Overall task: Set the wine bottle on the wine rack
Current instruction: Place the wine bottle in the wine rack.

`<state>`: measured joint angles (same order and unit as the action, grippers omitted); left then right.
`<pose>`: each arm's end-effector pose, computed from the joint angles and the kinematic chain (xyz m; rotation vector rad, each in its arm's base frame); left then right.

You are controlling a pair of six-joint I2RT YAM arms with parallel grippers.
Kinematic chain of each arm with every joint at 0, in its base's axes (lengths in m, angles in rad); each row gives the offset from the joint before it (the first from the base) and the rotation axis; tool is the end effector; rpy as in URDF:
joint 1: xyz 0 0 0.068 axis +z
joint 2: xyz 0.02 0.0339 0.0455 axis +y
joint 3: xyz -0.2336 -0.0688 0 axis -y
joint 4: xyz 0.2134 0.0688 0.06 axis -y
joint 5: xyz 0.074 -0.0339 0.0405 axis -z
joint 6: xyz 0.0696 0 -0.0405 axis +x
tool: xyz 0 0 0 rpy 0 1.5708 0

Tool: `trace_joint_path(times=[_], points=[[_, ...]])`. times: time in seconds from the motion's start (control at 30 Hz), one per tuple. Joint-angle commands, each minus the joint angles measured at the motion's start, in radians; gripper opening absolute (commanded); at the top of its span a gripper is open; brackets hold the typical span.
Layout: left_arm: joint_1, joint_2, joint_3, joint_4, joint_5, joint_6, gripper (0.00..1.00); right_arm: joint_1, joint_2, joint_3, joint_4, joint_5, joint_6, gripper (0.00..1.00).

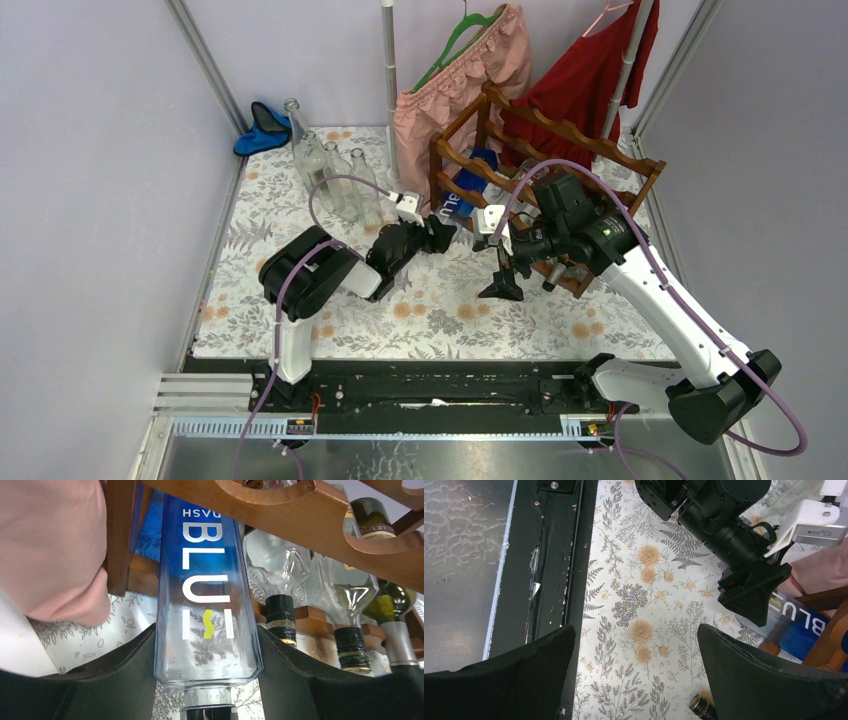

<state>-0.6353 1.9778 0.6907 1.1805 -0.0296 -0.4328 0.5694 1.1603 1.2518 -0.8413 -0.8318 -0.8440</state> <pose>0.3011 -0.2194 0.1247 0.1526 1.7311 -0.7728 0.1595 0.1632 0.3246 -1.6784 1.3412 0.7974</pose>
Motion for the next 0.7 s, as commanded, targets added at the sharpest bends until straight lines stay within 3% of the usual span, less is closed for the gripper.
trace_joint_path(times=[0.0, 0.27, 0.67], points=[[-0.014, 0.007, 0.050, -0.099, 0.000, 0.154, 0.00, -0.005, -0.020, 0.029, -0.006, -0.027, -0.016, 1.00], [-0.013, 0.044, 0.066, -0.101, 0.003, 0.146, 0.00, -0.005, -0.027, 0.023, -0.010, -0.019, -0.018, 1.00], [-0.014, 0.084, 0.122, -0.263, 0.002, 0.042, 0.00, -0.005, -0.028, 0.021, -0.007, -0.021, -0.018, 1.00]])
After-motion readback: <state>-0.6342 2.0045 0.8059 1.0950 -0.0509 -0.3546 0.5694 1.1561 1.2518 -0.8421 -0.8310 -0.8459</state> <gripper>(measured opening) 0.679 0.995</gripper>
